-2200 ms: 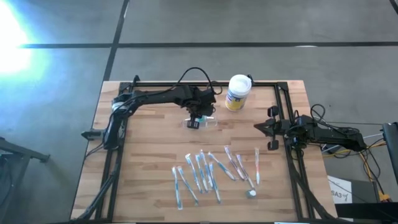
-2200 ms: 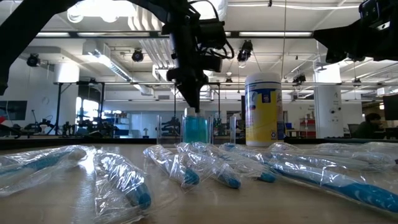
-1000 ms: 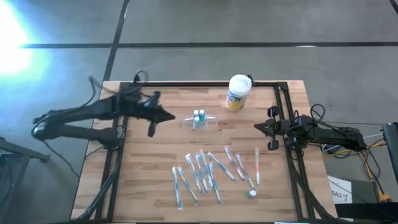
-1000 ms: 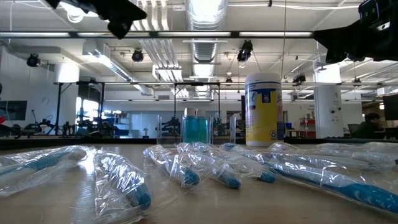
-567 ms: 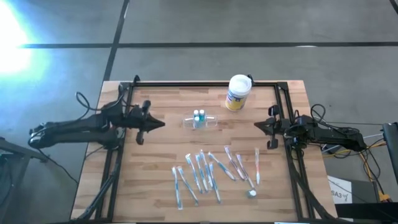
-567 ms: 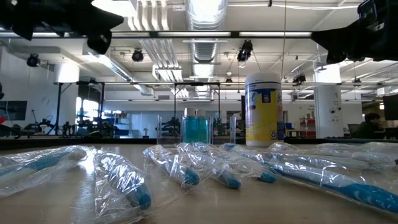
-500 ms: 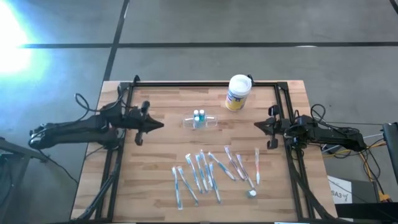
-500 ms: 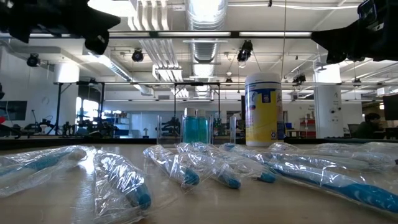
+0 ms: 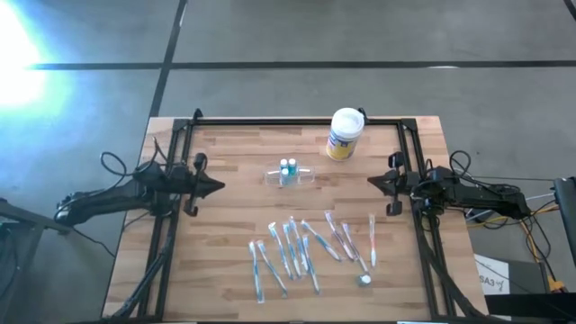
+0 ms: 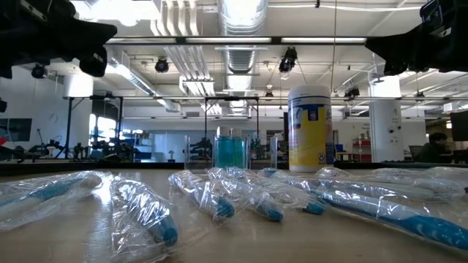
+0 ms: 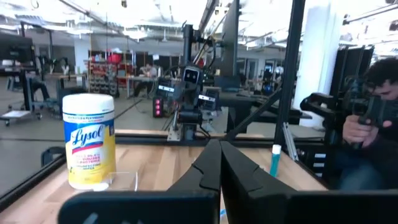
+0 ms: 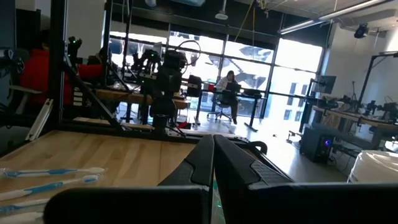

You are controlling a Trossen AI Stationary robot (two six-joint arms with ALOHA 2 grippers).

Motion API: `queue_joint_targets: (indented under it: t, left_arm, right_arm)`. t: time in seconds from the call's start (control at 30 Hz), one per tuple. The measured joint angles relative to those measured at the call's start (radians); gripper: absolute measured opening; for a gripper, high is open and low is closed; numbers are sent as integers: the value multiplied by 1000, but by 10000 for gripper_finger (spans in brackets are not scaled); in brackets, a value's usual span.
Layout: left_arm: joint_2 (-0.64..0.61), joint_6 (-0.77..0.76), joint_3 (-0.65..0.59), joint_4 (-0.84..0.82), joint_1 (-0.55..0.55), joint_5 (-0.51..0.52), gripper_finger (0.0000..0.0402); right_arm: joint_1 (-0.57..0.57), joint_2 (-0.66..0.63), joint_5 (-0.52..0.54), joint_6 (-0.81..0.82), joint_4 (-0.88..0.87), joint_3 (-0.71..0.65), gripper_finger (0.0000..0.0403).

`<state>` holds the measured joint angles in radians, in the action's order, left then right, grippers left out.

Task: Pick & Place toothbrushing station
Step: Put the blue mouthwash bottle into the transparent organizer

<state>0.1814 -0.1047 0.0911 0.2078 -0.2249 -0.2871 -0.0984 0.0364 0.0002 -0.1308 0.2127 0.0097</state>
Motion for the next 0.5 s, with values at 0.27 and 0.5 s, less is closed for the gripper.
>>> queue_joint_targets:
  t: [0.27, 0.5]
  left_arm:
    - [-78, 38, -82, -52, 0, 24, 1]
    - [-82, 39, -83, -72, 0, 48, 8]
  right_arm:
    - [0, 0, 1, 0, 0, 0, 8]
    - [0, 9, 4, 67, 7, 0, 8]
